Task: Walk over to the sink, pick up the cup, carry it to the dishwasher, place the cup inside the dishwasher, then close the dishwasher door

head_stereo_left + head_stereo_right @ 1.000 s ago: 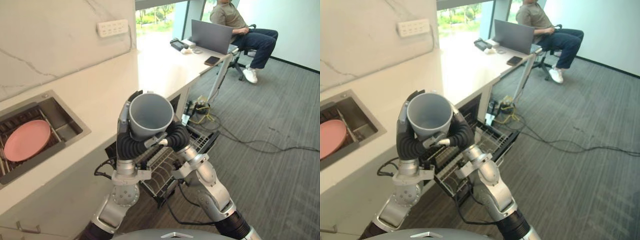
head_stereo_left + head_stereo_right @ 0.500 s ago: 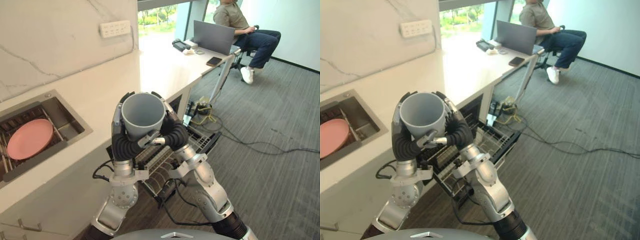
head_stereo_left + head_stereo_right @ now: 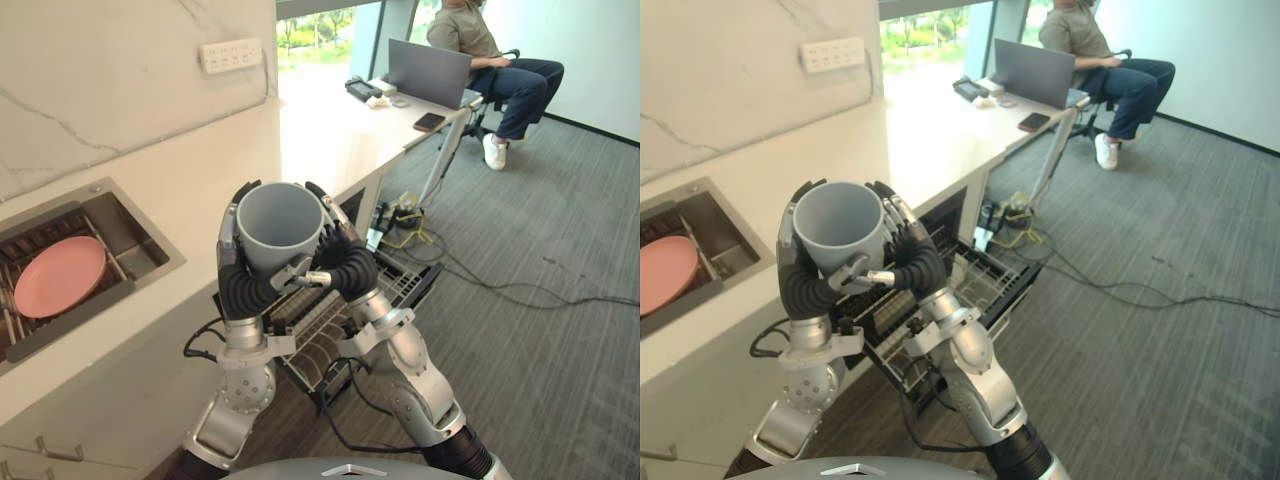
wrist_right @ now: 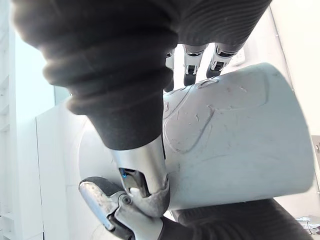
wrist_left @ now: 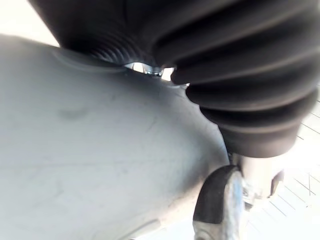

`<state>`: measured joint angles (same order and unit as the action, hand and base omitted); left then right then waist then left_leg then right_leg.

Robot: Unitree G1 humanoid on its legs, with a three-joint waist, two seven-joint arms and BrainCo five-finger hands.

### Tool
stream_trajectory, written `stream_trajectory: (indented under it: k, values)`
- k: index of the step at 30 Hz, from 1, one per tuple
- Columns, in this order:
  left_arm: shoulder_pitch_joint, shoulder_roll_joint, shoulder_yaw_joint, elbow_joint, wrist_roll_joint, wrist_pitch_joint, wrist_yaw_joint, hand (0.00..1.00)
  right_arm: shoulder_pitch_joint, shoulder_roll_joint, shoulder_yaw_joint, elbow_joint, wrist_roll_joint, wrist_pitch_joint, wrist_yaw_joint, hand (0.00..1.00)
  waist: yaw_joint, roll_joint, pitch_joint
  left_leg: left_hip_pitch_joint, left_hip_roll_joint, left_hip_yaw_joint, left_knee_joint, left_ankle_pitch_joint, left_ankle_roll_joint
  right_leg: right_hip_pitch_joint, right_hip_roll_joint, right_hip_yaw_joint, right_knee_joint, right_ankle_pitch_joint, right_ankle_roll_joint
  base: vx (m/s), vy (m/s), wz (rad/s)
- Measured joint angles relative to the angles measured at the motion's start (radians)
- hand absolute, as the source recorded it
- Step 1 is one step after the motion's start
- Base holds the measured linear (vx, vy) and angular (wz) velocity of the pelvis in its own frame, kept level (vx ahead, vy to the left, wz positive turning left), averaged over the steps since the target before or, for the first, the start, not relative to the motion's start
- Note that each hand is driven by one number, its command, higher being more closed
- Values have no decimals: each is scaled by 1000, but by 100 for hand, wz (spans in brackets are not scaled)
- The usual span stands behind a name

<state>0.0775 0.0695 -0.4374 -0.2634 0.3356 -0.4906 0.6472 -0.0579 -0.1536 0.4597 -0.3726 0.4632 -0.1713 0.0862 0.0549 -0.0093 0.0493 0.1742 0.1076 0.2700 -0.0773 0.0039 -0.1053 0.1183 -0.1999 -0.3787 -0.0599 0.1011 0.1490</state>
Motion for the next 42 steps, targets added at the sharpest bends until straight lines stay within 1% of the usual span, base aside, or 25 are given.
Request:
stream_trajectory:
  k: [4,12,18,19,25,28,35,40,41,42]
  values:
    - [0,0,0,0,0,0,-6,100,0,-3,0,0,0,0,7,0,-1,-4,6,0,0,-1,0,0,0,0,0,-2,0,0,0,0,0,0]
    - [-5,0,-6,-2,0,-2,-24,100,0,-16,0,3,0,2,45,0,0,-7,8,-2,0,-8,0,1,0,4,0,-11,0,0,0,0,1,1]
    - [-8,0,-8,-3,0,-2,-48,100,0,-18,6,4,0,27,51,0,0,-12,11,-2,0,-9,0,1,0,4,-1,-13,0,0,0,0,0,0]
    - [-8,0,-8,-4,0,-2,-51,100,0,-19,6,4,0,28,56,100,0,-12,11,-2,0,-9,0,1,0,4,-1,-14,0,0,0,0,0,0]
    - [-8,1,-15,-8,-2,0,-68,100,-1,-26,0,3,-1,36,56,100,0,-13,12,-2,0,-9,0,1,0,4,-1,-14,0,0,0,0,0,0]
    - [-8,1,-16,-10,-22,4,-79,100,-1,-27,1,1,-24,34,39,100,0,-13,12,-2,0,-9,0,1,0,4,-1,-14,0,0,0,0,0,0]
    - [-15,2,-27,-28,-30,16,-83,100,-1,-26,11,-6,-101,-10,-11,100,-1,-13,12,0,0,-2,0,1,0,4,-1,-9,0,0,0,0,0,-1]
    - [-16,3,-34,-29,-40,18,-86,100,-1,-24,9,-7,-117,-11,-62,100,-4,-13,12,2,0,4,0,1,0,1,-1,0,-2,1,0,0,0,-2]
    - [-16,3,-34,-28,-43,18,-86,0,-1,-24,9,-9,-118,-11,-74,100,-5,-13,12,2,0,4,1,0,0,1,-1,2,-2,1,0,0,0,-4]
    - [-15,6,-38,-28,-49,18,-89,0,-1,-22,9,-11,-119,-11,-83,100,-5,-13,12,2,0,5,0,0,0,0,-1,3,-3,1,0,0,0,-4]
